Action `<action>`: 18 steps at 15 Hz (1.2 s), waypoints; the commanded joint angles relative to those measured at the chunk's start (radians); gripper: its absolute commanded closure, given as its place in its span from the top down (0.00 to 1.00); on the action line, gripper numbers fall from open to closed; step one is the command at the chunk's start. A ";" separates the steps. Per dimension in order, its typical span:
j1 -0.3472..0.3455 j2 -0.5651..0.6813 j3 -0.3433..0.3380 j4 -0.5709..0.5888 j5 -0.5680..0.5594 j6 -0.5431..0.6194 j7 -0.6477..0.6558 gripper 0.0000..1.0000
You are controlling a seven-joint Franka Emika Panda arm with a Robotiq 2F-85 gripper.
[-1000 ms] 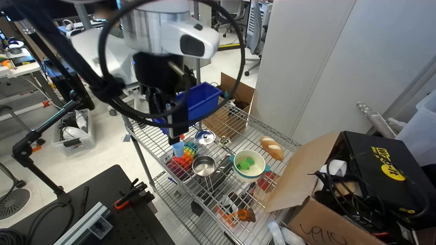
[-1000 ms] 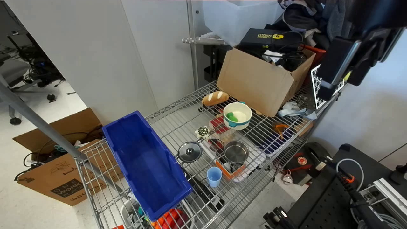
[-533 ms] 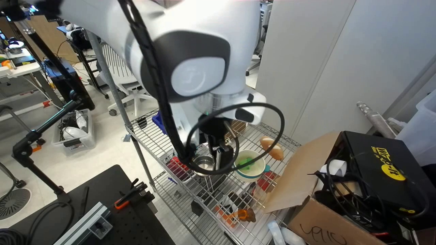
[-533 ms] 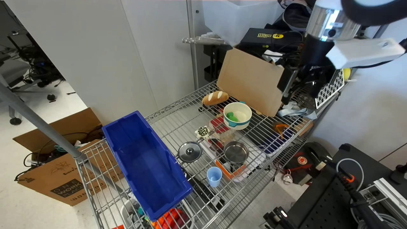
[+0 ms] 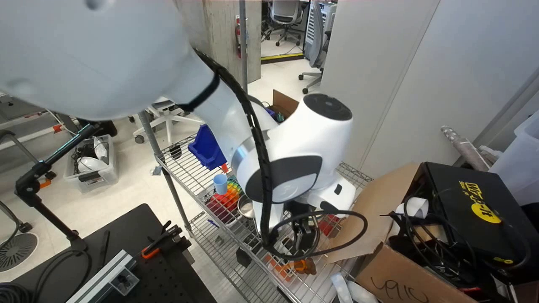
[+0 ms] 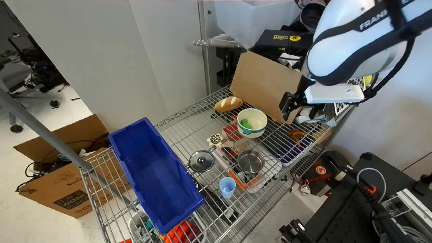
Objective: Move the doll to the left
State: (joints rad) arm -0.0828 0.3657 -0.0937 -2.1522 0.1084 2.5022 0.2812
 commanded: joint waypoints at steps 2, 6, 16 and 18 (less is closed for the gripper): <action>0.003 0.226 -0.055 0.187 0.002 -0.008 0.089 1.00; 0.007 0.355 -0.098 0.303 0.000 -0.041 0.144 1.00; 0.005 0.456 -0.105 0.450 0.012 -0.227 0.204 0.34; 0.005 0.461 -0.106 0.467 0.012 -0.241 0.217 0.20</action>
State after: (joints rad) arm -0.0823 0.8023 -0.1905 -1.7424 0.1088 2.3133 0.4747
